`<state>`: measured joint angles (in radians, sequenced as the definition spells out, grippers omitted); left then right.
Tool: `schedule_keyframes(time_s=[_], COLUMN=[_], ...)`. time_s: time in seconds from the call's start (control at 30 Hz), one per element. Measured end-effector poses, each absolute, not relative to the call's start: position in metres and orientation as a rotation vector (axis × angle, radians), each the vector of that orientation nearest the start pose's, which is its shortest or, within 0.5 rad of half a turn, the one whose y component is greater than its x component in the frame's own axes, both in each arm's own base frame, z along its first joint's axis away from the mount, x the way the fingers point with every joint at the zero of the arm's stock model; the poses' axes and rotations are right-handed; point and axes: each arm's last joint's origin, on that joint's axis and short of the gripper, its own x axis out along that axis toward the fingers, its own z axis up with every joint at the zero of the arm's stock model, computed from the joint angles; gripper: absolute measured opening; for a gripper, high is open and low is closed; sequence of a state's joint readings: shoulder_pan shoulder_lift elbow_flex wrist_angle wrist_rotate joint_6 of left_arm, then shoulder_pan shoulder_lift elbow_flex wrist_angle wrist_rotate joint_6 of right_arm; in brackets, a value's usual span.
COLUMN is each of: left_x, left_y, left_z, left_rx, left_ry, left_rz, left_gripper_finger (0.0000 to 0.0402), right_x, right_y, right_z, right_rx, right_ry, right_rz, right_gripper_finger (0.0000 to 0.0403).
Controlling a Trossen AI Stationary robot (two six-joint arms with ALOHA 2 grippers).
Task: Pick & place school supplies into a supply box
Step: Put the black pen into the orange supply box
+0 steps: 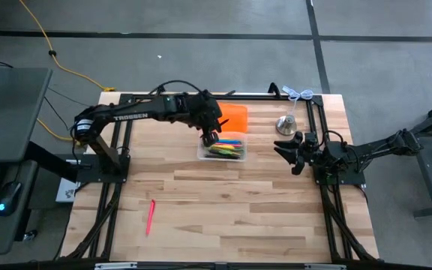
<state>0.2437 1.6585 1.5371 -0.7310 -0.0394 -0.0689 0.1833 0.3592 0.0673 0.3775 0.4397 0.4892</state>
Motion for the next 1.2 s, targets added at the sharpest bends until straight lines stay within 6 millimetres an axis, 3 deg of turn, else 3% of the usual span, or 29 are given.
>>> schedule_keyframes(time_s=[0.33,0.53,1.2], left_x=[0.336,0.337,0.398], left_y=[0.107,0.111,0.128], left_z=[0.356,0.36,0.311], left_rx=[-0.084,-0.067,-0.009], left_ry=[0.834,0.859,1.112], left_rz=[0.318,0.3,0.13], left_gripper_finger=[0.0028,0.0028,0.0028], right_x=[0.118,0.118,0.118], right_y=[0.007,0.007,0.007], right_z=[0.191,0.191,0.189], right_rx=[0.514,0.514,0.507], right_ry=[-0.162,-0.162,-0.144], right_rz=[-0.313,-0.312,-0.316], right_gripper_finger=[0.014,0.014,0.014])
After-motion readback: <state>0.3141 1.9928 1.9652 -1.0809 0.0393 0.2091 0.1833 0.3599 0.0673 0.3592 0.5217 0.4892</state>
